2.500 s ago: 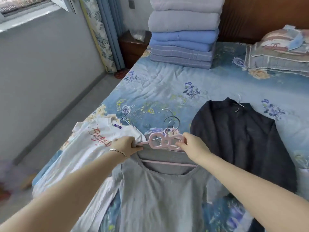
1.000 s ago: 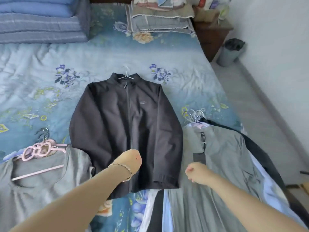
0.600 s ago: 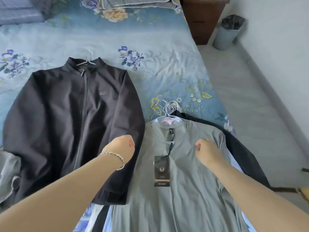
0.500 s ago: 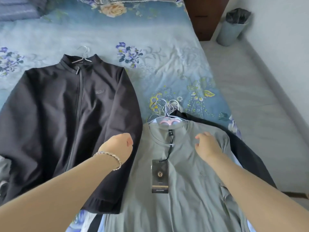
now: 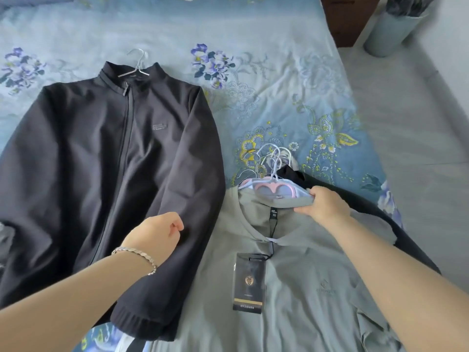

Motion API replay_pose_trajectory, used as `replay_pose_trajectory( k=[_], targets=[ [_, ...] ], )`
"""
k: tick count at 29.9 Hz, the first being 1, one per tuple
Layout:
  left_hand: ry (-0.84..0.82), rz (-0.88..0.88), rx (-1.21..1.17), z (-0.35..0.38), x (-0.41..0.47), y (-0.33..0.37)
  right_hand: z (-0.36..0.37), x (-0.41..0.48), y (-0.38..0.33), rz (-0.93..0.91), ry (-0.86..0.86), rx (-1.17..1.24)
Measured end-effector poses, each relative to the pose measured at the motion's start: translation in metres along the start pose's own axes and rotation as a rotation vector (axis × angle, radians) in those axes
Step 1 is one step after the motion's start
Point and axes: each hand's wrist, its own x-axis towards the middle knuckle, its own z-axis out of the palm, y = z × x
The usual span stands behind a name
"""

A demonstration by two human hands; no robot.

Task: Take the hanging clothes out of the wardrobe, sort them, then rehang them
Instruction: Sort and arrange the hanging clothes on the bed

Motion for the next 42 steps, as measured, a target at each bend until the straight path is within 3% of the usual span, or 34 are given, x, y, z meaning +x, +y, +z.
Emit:
replay_pose_trajectory(
  k=[3, 5, 9, 15, 20, 23, 28, 33, 42],
  targets=[
    [-0.002, -0.002, -0.042, -0.007, -0.013, 0.0, -0.024, -0.026, 0.015, 0.03, -0.129, 0.25],
    [-0.023, 0.022, -0.019, -0.01, -0.023, -0.002, -0.043, -0.047, 0.021, 0.049, -0.094, 0.268],
    [-0.006, -0.003, -0.152, -0.023, -0.056, -0.003, -0.071, -0.1, 0.019, 0.039, 0.095, 0.13],
    [0.11, 0.045, -0.235, -0.064, -0.126, -0.018, -0.105, -0.2, -0.005, 0.004, 0.554, 0.11],
    [0.279, 0.114, -0.25, -0.113, -0.196, -0.035, -0.139, -0.287, -0.045, -0.307, 0.754, 0.079],
    [0.363, 0.119, -0.294, -0.148, -0.24, -0.057, -0.163, -0.339, -0.084, -0.506, 0.784, 0.016],
    [0.579, 0.102, -0.303, -0.22, -0.318, -0.13, -0.198, -0.427, -0.175, -0.611, 0.875, 0.074],
    [0.678, 0.014, -0.34, -0.267, -0.36, -0.231, -0.202, -0.494, -0.28, -0.705, 0.716, 0.024],
    [0.563, -0.105, -0.215, -0.293, -0.322, -0.419, -0.075, -0.488, -0.398, -0.783, 0.728, 0.083]
  ],
)
